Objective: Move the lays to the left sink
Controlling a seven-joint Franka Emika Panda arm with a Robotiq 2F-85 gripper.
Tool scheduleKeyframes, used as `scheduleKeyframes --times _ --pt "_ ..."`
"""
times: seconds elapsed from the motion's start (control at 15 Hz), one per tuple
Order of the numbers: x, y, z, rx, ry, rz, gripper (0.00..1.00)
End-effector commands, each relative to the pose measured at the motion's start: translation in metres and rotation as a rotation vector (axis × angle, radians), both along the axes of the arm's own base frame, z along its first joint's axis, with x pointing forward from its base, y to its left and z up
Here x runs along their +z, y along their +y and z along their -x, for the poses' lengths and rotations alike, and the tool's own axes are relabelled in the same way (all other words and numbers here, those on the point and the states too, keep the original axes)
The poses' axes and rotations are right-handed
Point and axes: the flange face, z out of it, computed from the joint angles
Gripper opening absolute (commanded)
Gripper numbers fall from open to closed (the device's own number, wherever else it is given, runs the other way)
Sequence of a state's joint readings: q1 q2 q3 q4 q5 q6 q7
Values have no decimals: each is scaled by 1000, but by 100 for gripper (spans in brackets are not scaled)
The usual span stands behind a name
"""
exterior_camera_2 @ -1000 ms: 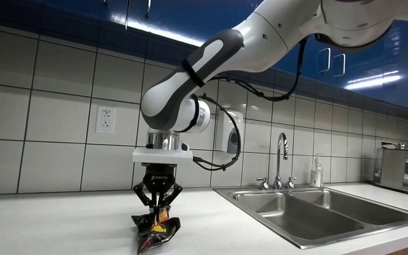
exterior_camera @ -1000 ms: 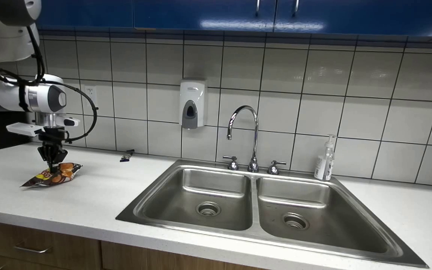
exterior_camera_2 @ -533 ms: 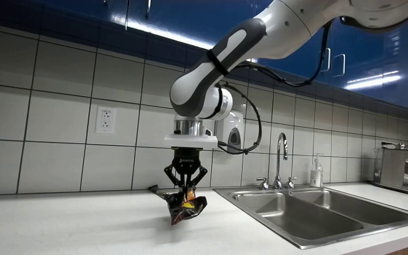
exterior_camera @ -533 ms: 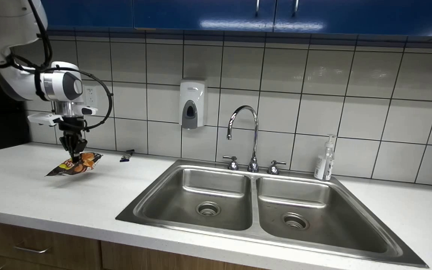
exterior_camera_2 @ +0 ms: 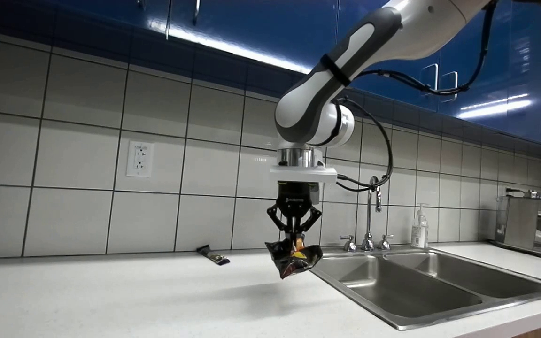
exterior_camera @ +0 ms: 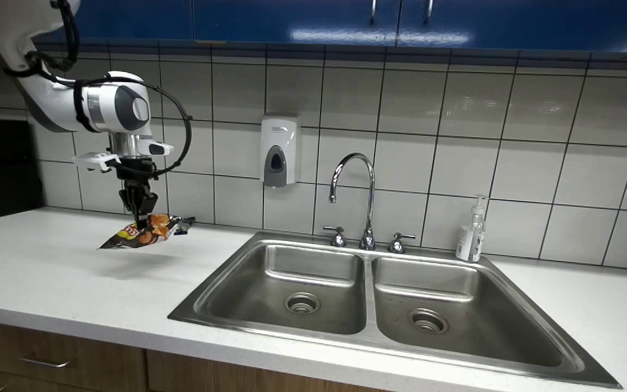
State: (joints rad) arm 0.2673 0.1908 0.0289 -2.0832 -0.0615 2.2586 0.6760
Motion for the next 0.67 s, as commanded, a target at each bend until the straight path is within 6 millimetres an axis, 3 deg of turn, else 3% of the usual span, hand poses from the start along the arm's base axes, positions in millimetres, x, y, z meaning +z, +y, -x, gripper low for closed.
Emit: scheduleKeyframes --times 0.0,0.4,0.6 --pt "12 -61 24 5 -29 -1 0" --pt "15 -183 47 50 -55 -25 0" --pt "17 -234 59 74 -60 -41 0"
